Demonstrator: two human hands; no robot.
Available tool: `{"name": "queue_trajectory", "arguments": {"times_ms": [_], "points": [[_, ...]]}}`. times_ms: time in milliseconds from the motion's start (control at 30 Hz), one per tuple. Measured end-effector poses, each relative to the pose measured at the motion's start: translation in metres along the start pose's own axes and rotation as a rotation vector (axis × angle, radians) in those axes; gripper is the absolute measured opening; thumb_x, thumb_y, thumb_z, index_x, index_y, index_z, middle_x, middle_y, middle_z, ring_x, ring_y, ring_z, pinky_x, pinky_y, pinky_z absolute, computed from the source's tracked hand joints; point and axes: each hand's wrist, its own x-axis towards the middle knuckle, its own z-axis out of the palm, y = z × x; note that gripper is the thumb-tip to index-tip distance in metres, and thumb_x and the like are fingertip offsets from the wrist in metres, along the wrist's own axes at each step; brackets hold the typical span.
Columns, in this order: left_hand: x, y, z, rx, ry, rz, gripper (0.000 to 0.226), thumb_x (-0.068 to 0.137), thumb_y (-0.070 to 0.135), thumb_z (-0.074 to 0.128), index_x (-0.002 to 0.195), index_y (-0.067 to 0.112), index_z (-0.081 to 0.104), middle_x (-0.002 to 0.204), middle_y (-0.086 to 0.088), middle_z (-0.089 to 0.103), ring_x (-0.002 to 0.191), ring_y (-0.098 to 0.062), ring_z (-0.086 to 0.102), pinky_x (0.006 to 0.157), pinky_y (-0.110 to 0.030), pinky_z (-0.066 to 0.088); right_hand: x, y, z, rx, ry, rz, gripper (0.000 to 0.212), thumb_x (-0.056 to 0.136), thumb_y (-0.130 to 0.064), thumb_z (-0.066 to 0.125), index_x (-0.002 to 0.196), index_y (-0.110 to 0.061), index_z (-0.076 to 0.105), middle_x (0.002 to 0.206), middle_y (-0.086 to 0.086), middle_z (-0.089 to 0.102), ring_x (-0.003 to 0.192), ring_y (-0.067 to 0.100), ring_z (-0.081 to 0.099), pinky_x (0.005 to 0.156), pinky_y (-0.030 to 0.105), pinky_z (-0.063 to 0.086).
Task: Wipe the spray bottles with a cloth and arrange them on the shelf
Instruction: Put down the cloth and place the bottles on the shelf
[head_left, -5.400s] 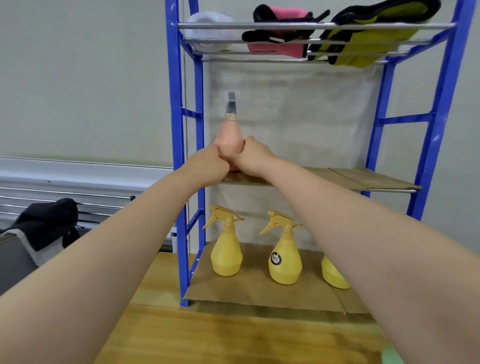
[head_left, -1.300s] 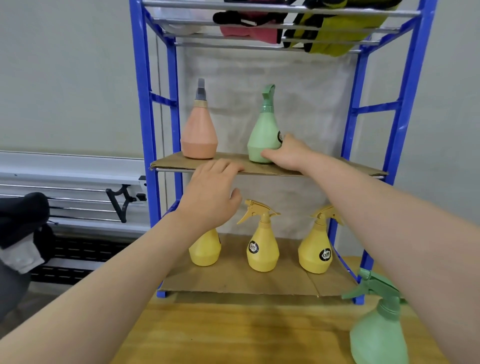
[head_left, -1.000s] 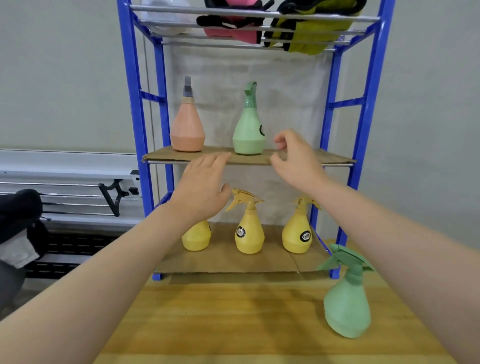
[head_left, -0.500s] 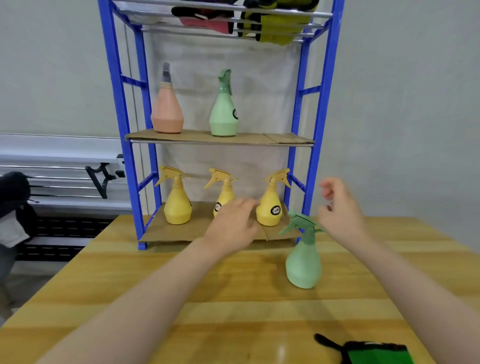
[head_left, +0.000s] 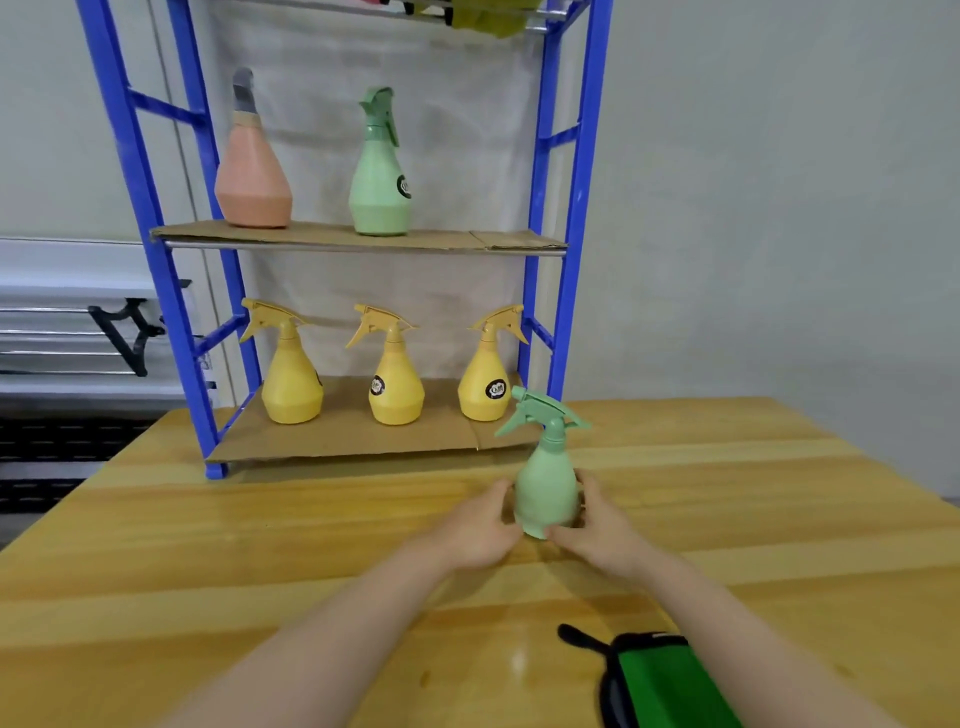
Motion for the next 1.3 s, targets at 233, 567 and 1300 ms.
{"name": "queue_trajectory", "arguments": {"times_ms": [233, 567, 1300], "points": [[0.001, -0.001, 0.009, -0.011, 0.077, -0.017, 0.067, 0.084, 0.029, 0.049, 0.149, 0.03, 0.029, 0.14, 0.001, 0.055, 0.125, -0.025, 0.054, 0.099, -0.037, 0.046, 0.0, -0.009, 0.011, 0.023, 0.118, -0.052, 0.086, 0.074, -0.034, 0.083, 0.143, -0.021, 0.034, 0.117, -0.009, 0.056, 0.108, 0.013, 0.055, 0.089, 0.03, 0.047], [-0.005, 0.01, -0.041, -0.244, 0.416, 0.26, 0.05, 0.09, 0.021, 0.055, 0.138, 0.035, 0.047, 0.119, 0.01, 0.061, 0.109, -0.005, 0.057, 0.102, -0.036, 0.045, -0.003, -0.073, -0.017, 0.118, 0.331, -0.176, 0.075, 0.07, -0.044, 0.083, 0.132, -0.026, 0.046, 0.111, -0.013, 0.063, 0.102, 0.011, 0.062, 0.075, 0.024, 0.044], [0.019, 0.022, -0.24, 0.677, 0.758, 0.245, 0.053, 0.088, 0.024, 0.054, 0.139, 0.012, 0.044, 0.135, -0.008, 0.049, 0.127, -0.03, 0.041, 0.109, -0.038, 0.03, 0.127, -0.256, -0.14, -0.099, 0.494, -0.262, 0.076, 0.076, -0.057, 0.071, 0.131, -0.012, 0.044, 0.119, 0.002, 0.055, 0.106, 0.022, 0.053, 0.084, 0.035, 0.048]]}}
